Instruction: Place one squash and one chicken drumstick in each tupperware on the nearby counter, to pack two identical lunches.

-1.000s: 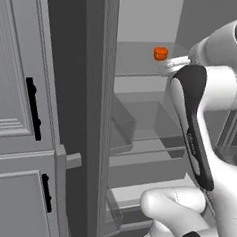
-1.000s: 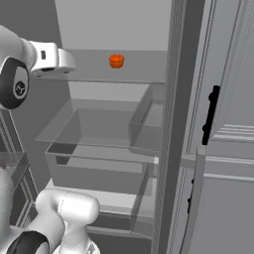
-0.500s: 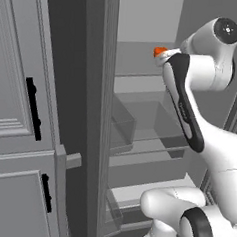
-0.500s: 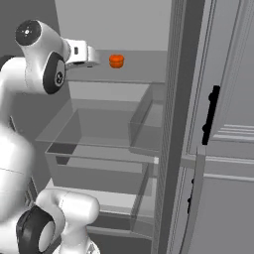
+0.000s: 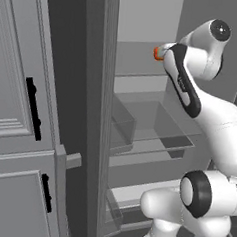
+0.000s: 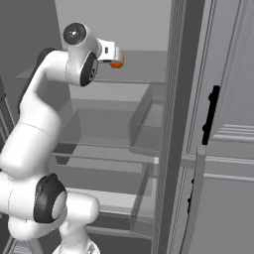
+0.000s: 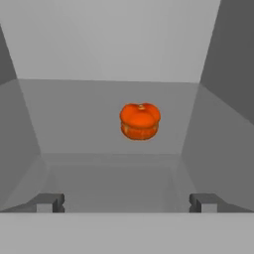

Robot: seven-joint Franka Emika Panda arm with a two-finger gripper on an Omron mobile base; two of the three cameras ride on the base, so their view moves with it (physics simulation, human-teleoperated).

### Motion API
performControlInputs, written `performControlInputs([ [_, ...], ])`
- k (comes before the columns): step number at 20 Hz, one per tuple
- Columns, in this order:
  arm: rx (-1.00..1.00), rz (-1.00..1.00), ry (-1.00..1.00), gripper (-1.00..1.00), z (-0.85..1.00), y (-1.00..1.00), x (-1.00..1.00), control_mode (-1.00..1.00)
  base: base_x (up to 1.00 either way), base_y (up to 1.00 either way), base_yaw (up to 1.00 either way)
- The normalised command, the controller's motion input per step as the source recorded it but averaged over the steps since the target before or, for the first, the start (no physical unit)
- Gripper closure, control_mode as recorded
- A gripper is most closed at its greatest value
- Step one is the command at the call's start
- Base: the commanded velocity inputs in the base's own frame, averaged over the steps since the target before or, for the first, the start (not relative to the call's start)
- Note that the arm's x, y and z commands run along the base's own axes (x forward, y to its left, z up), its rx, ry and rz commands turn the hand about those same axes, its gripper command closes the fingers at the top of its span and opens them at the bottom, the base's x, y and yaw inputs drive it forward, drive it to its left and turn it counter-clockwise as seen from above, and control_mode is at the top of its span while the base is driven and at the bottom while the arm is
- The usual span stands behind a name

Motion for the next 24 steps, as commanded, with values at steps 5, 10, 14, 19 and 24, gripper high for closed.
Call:
performControlInputs([
  [5, 0.0, 0.0, 0.06, -1.0, -0.02, 0.0, 0.81, -1.0, 0.0, 0.0, 0.0],
  [10, -0.05, 0.0, 0.23, -1.0, -0.03, 0.0, 0.48, -1.0, 0.0, 0.0, 0.0],
  [14, -0.04, 0.0, 0.11, -1.0, -0.15, 0.0, 0.35, -1.0, 0.0, 0.0, 0.0],
  [19, 0.0, 0.0, -0.01, -1.0, -0.35, 0.0, 0.41, -1.0, 0.0, 0.0, 0.0],
  [24, 0.0, 0.0, -0.09, -1.0, -0.08, -0.16, 0.25, -1.0, 0.0, 0.0, 0.0],
])
